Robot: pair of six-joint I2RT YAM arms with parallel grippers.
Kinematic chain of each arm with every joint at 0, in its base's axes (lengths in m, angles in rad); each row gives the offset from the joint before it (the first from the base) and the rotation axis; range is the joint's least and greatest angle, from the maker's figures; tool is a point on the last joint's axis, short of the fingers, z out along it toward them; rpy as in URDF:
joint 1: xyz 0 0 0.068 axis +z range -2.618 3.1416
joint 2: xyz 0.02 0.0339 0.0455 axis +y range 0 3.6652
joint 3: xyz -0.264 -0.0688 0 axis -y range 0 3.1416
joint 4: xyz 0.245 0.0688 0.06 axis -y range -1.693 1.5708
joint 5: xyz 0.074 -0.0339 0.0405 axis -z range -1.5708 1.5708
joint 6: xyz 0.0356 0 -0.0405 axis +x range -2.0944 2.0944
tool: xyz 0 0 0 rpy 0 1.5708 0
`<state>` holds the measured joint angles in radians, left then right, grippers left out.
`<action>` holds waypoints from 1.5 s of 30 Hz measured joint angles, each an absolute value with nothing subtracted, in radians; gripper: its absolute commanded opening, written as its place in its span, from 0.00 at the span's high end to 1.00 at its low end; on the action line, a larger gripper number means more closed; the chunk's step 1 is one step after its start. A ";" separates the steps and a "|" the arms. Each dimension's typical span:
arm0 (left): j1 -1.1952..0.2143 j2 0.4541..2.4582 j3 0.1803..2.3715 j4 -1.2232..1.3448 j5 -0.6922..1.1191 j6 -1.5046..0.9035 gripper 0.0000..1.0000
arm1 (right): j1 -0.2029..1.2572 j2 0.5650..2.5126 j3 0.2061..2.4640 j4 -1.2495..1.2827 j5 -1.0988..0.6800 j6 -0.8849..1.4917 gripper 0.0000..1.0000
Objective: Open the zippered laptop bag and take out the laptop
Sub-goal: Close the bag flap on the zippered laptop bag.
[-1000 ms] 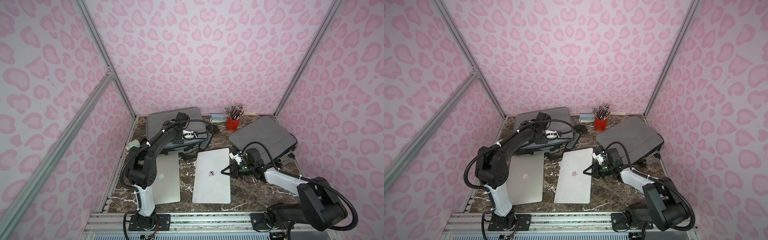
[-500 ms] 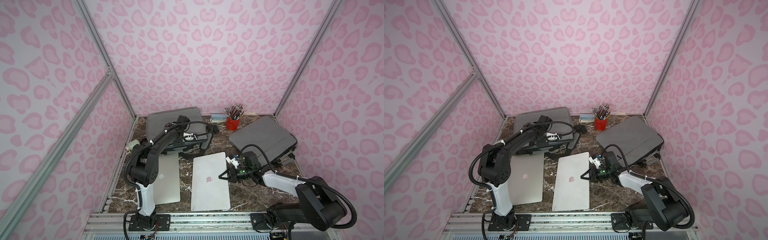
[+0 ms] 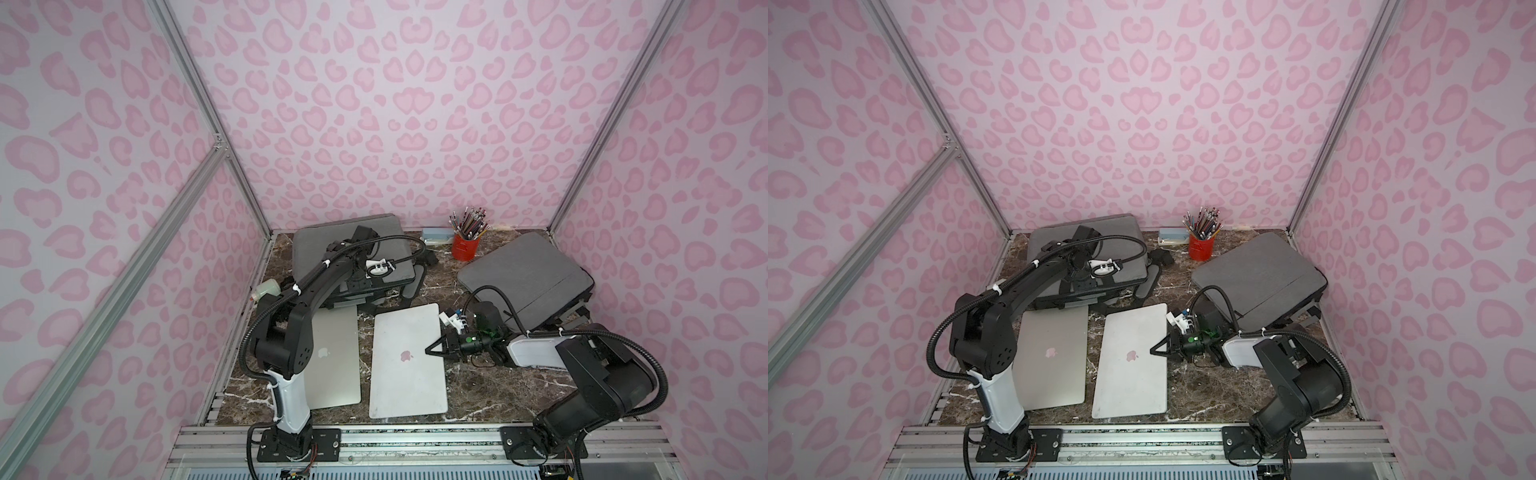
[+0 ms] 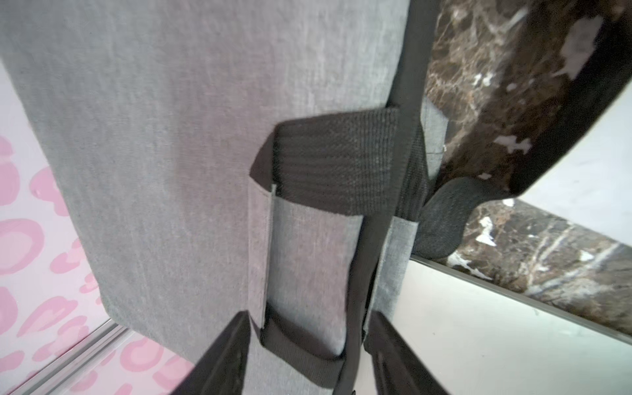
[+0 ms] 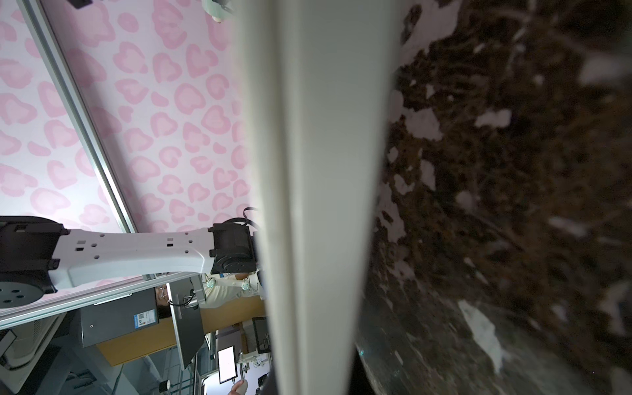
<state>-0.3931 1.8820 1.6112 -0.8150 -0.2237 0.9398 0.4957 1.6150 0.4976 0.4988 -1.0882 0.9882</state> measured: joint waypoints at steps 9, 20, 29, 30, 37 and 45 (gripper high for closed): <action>-0.401 1.761 1.614 -0.860 -0.075 0.780 0.23 | 0.500 1.763 0.589 0.590 -1.102 1.009 0.99; -0.406 1.635 1.518 -0.868 0.115 0.517 0.23 | 0.504 1.881 0.624 0.696 -1.145 1.000 0.70; -0.406 1.565 1.382 -0.811 0.226 0.244 0.23 | 0.501 1.863 0.621 0.575 -1.073 0.923 0.61; -0.406 1.558 1.361 -0.802 0.236 0.213 0.23 | 0.499 1.856 0.620 0.551 -1.061 0.908 0.59; -0.407 1.533 1.220 -0.743 0.293 0.047 0.24 | 0.498 1.786 0.611 0.396 -0.968 0.806 0.55; -0.417 1.521 1.139 -0.701 0.336 -0.082 0.25 | 0.487 1.689 0.598 0.233 -0.872 0.701 0.53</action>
